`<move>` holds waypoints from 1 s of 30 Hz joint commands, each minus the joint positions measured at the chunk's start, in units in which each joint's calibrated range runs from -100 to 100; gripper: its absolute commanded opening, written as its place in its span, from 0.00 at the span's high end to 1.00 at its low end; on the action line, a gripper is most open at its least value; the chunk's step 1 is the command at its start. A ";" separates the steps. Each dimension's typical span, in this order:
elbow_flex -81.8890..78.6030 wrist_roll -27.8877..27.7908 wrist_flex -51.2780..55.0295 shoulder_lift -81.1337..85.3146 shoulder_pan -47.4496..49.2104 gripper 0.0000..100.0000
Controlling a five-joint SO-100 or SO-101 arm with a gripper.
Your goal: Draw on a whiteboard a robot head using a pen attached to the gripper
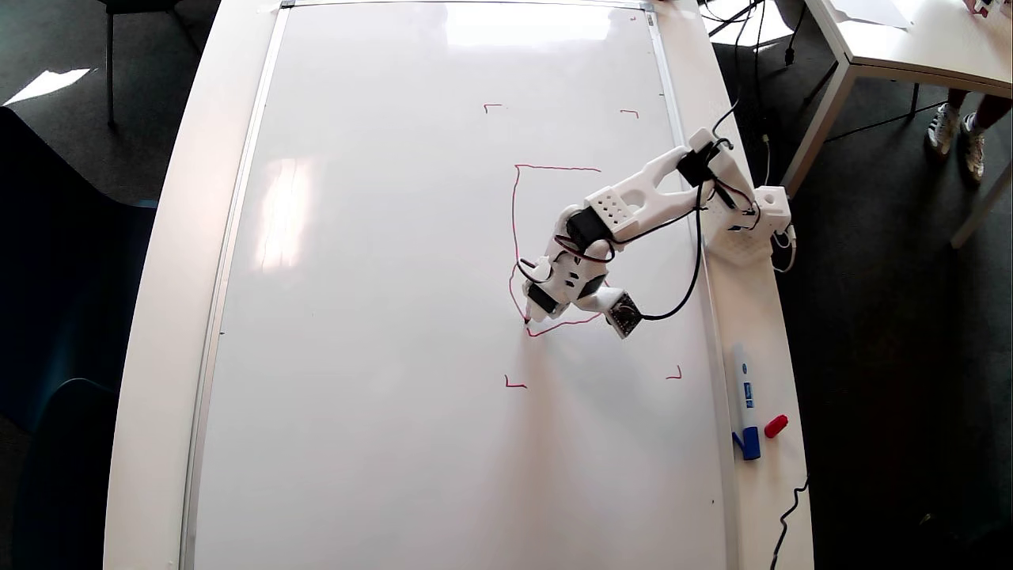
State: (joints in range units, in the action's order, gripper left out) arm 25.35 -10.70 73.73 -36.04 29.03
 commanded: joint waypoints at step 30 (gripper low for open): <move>0.11 -4.10 12.89 13.36 -5.20 0.99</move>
State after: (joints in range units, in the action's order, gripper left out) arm 28.64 -14.72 88.60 -28.00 23.68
